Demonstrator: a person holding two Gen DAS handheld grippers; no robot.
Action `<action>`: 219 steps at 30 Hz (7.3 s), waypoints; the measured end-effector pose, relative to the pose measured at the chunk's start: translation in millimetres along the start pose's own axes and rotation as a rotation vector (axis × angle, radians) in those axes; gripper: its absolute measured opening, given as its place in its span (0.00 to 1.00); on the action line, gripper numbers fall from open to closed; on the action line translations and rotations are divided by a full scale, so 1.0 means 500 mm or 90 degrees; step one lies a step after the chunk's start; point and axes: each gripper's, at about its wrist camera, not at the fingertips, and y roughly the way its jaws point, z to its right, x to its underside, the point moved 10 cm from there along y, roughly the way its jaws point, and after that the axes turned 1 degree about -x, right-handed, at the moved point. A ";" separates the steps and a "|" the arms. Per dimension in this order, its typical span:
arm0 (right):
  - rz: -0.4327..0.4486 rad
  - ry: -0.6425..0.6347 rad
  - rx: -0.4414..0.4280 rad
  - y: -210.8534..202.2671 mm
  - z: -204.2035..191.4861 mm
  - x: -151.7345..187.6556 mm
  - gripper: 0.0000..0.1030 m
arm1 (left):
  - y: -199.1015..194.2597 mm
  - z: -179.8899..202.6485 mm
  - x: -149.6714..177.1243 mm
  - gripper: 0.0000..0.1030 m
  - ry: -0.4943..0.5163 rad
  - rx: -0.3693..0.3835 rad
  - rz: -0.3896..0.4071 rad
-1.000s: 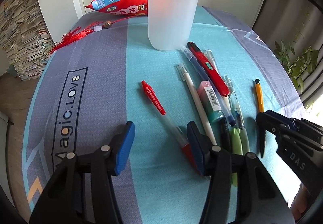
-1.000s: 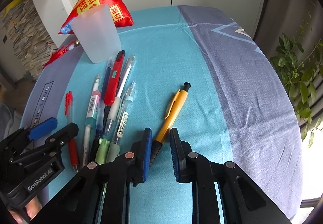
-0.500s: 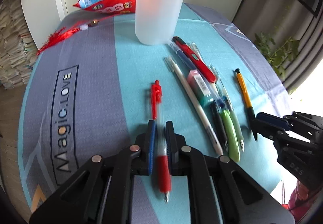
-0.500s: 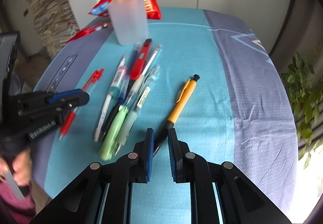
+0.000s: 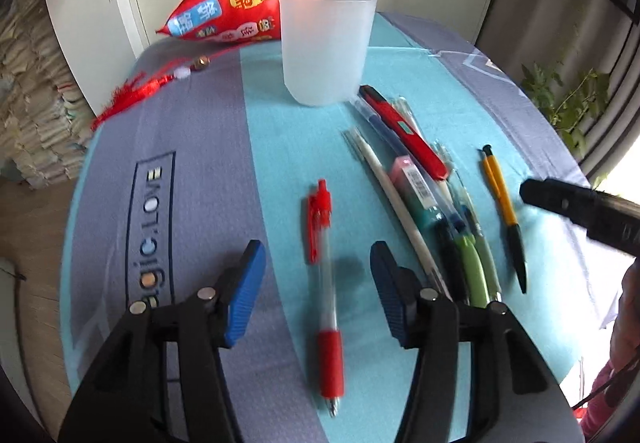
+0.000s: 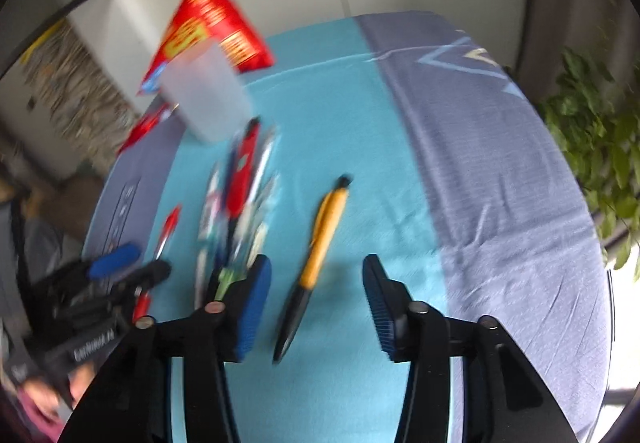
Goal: Organize stationery
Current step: 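Close the left gripper on the red pen while the right gripper grasps the yellow pen, then carry the red pen and yellow pen into the frosted cup and release, then lower the left gripper onto the white pen while the right gripper approaches the clear pen, then grasp the white pen with the left gripper while the right gripper grasps the clear pen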
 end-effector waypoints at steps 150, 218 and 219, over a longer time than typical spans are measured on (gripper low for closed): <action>-0.022 -0.079 -0.010 -0.016 -0.078 0.069 0.15 | -0.019 0.094 0.022 0.42 0.013 0.070 0.016; -0.098 -0.146 0.035 0.036 -0.079 0.064 0.36 | 0.023 0.039 0.016 0.27 0.063 0.038 -0.050; -0.090 -0.151 0.039 0.036 -0.081 0.060 0.36 | 0.027 0.040 0.012 0.27 0.068 0.034 -0.048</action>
